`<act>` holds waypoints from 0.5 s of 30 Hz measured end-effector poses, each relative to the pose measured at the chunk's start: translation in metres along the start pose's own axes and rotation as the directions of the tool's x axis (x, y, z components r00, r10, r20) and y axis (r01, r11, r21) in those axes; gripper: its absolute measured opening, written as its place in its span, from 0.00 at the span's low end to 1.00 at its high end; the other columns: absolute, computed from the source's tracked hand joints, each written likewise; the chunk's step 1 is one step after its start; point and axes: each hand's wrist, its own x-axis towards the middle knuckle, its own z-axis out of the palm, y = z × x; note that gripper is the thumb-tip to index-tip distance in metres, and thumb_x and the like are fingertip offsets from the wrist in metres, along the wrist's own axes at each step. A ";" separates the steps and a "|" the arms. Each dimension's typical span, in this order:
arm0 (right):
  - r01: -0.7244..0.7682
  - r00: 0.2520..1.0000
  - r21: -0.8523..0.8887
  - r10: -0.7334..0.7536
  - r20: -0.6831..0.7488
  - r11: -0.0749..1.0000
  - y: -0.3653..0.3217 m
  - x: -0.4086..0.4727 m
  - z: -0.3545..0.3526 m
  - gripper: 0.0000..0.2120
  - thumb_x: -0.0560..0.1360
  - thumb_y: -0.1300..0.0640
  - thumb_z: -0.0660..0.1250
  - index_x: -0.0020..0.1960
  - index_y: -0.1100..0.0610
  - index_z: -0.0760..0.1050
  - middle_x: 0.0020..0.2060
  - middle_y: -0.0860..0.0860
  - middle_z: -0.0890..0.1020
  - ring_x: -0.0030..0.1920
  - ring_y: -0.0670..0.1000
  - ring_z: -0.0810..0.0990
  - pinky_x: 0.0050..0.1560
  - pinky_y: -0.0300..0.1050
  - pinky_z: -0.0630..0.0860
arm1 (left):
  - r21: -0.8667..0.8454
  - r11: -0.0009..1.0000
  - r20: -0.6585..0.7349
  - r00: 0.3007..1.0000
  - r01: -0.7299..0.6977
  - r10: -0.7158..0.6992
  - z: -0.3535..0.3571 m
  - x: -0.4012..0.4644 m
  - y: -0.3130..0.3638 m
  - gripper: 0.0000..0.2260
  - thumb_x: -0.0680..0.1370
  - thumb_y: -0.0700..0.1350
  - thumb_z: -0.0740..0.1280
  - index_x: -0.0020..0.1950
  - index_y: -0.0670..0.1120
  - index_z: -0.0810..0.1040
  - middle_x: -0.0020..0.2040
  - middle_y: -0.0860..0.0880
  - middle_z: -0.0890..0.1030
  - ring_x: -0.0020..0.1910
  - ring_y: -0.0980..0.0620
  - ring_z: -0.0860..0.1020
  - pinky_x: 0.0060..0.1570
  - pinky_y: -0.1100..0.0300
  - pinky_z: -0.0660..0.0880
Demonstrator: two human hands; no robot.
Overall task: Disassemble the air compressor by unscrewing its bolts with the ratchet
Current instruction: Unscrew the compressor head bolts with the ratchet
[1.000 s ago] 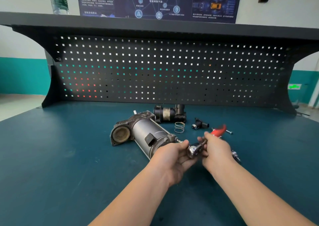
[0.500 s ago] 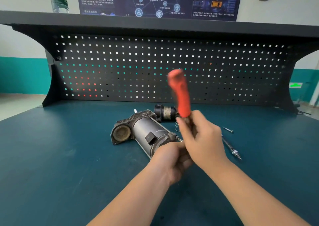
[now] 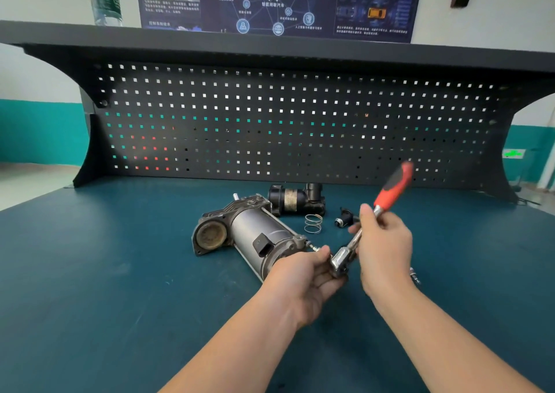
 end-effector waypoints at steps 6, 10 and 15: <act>0.899 0.428 -0.133 -0.777 0.462 0.417 -0.013 -0.025 0.002 0.12 0.76 0.52 0.64 0.38 0.58 0.74 0.28 0.48 0.75 0.29 0.47 0.72 0.31 0.41 0.71 | 0.011 0.999 0.074 0.997 -0.034 0.033 -0.002 -0.001 -0.001 0.06 0.78 0.38 0.62 0.45 0.41 0.78 0.40 0.44 0.81 0.38 0.50 0.79 0.40 0.59 0.78; 0.918 0.391 -0.130 -0.798 0.458 0.375 -0.009 -0.029 0.004 0.10 0.75 0.51 0.64 0.40 0.56 0.75 0.29 0.45 0.75 0.30 0.47 0.72 0.31 0.40 0.70 | -0.013 1.000 0.133 0.991 -0.024 0.026 -0.005 -0.002 0.001 0.08 0.79 0.37 0.59 0.50 0.41 0.78 0.46 0.43 0.81 0.43 0.49 0.80 0.42 0.58 0.79; 0.145 0.987 -0.118 -0.134 0.091 0.982 -0.005 -0.004 -0.004 0.12 0.77 0.51 0.63 0.37 0.55 0.71 0.28 0.51 0.78 0.22 0.44 0.72 0.27 0.41 0.68 | 0.018 1.000 0.031 1.000 0.000 0.000 -0.002 -0.002 0.001 0.04 0.78 0.35 0.62 0.50 0.35 0.76 0.41 0.39 0.80 0.38 0.46 0.79 0.33 0.55 0.80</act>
